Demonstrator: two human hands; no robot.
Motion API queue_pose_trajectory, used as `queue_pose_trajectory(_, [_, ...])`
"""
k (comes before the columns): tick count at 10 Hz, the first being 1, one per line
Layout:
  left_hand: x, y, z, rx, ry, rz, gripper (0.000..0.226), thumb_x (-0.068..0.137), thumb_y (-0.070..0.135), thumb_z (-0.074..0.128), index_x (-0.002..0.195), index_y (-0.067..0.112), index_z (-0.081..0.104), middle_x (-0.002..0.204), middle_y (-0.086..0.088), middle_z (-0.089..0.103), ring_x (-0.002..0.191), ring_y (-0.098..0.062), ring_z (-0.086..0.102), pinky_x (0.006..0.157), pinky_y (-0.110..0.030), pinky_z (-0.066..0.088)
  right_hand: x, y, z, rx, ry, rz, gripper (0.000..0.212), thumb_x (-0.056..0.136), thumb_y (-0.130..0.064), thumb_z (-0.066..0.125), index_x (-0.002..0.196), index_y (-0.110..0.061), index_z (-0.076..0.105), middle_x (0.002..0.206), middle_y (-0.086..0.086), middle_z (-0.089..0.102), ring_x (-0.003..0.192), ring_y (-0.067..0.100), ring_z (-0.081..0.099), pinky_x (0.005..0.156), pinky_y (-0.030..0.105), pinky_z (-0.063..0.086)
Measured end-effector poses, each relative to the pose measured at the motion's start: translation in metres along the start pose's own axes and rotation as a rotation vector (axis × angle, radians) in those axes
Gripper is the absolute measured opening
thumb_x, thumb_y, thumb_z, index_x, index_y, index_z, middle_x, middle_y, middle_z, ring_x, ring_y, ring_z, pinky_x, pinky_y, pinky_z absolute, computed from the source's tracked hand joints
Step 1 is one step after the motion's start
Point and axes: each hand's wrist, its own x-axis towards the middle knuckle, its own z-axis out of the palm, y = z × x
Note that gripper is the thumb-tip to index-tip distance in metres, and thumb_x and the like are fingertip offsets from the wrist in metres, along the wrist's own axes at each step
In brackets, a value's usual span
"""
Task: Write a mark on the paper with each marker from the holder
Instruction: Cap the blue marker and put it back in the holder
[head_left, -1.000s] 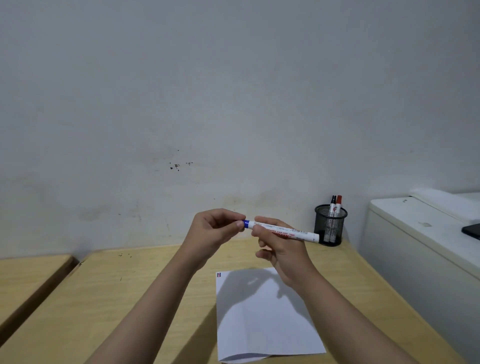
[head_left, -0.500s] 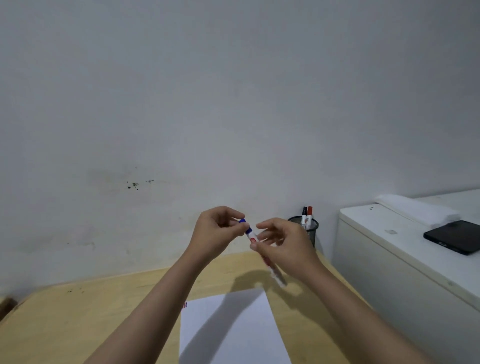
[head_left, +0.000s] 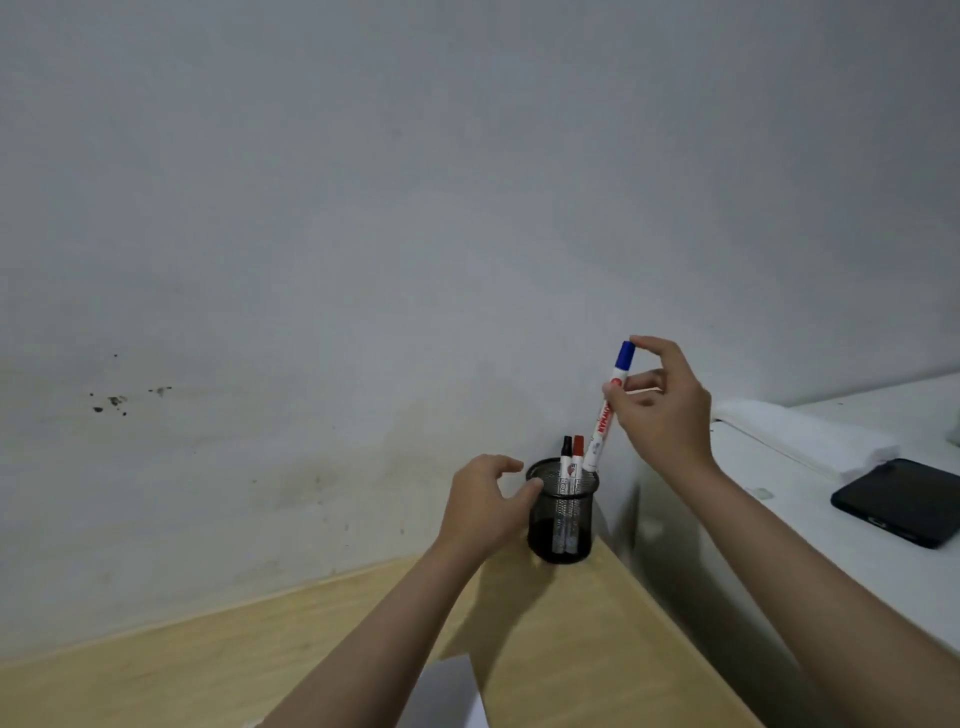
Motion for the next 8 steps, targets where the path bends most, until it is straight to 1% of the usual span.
queue_pose_trajectory(1, [0.011,-0.005,0.023,0.074,-0.025,0.025,0.039,0.081,0.034,0.065,0.111,0.01,0.066,0.118,-0.006,0.066,0.112,-0.018,0.058,0.095,-0.025,0.042,0.007,0.025,0.016,-0.077,-0.061,0.029,0.042,0.078,-0.012,0.071,0.114,-0.027,0.054,0.072,0.0,0.064,0.064,0.014,0.066,0.063,0.026,0.051])
queue_pose_trajectory(2, [0.016,-0.009,0.04,0.138,-0.031,0.022,0.039,0.081,0.039,0.064,0.105,0.008,0.068,0.111,-0.008,0.068,0.104,-0.021,0.061,0.088,-0.029,0.046,0.004,0.05,0.028,-0.19,-0.138,0.056,0.041,0.076,-0.01,0.07,0.111,-0.024,0.054,0.07,0.007,0.064,0.066,0.018,0.064,0.057,0.025,0.048])
queue_pose_trajectory(3, [0.017,-0.012,0.048,0.148,0.014,0.01,0.038,0.079,0.04,0.067,0.097,0.006,0.07,0.104,-0.01,0.068,0.096,-0.022,0.062,0.082,-0.031,0.048,-0.002,0.069,0.035,-0.295,-0.245,0.127,0.037,0.074,-0.004,0.069,0.106,-0.017,0.055,0.065,0.012,0.066,0.063,0.023,0.066,0.057,0.031,0.05])
queue_pose_trajectory(4, [0.018,-0.011,0.051,0.104,0.047,-0.02,0.038,0.077,0.037,0.071,0.096,0.004,0.07,0.102,-0.01,0.069,0.093,-0.022,0.064,0.079,-0.033,0.051,-0.007,0.084,0.04,-0.352,-0.301,0.198,0.035,0.075,-0.006,0.071,0.104,-0.016,0.056,0.07,0.009,0.069,0.064,0.018,0.066,0.061,0.037,0.056])
queue_pose_trajectory(5, [0.02,-0.009,0.051,0.103,0.042,-0.041,0.038,0.076,0.036,0.071,0.097,0.005,0.07,0.102,-0.009,0.069,0.091,-0.02,0.064,0.074,-0.029,0.05,-0.009,0.091,0.043,-0.358,-0.296,0.216,0.037,0.077,-0.009,0.071,0.11,-0.016,0.056,0.072,0.007,0.069,0.064,0.016,0.066,0.061,0.036,0.057])
queue_pose_trajectory(6, [0.016,-0.006,0.047,0.124,-0.001,-0.03,0.036,0.08,0.036,0.067,0.098,0.005,0.069,0.104,-0.01,0.067,0.094,-0.02,0.062,0.074,-0.026,0.046,-0.011,0.085,0.041,-0.357,-0.285,0.209,0.049,0.078,-0.014,0.072,0.122,-0.016,0.051,0.083,0.011,0.07,0.071,0.019,0.065,0.066,0.037,0.057])
queue_pose_trajectory(7, [0.01,0.005,0.038,0.114,-0.045,0.003,0.034,0.084,0.033,0.062,0.106,0.007,0.065,0.112,-0.009,0.063,0.105,-0.02,0.057,0.078,-0.019,0.038,-0.012,0.068,0.035,-0.355,-0.239,0.213,0.055,0.078,-0.021,0.072,0.128,-0.016,0.048,0.108,0.014,0.063,0.086,0.022,0.06,0.072,0.033,0.051])
queue_pose_trajectory(8, [-0.011,0.025,0.014,0.086,-0.058,0.095,0.038,0.085,0.033,0.06,0.118,0.013,0.058,0.12,-0.002,0.057,0.107,-0.007,0.049,0.075,-0.005,0.03,-0.025,0.015,0.013,-0.147,-0.094,0.062,0.037,0.08,-0.018,0.071,0.114,-0.017,0.058,0.105,0.006,0.063,0.089,0.018,0.064,0.074,0.032,0.053])
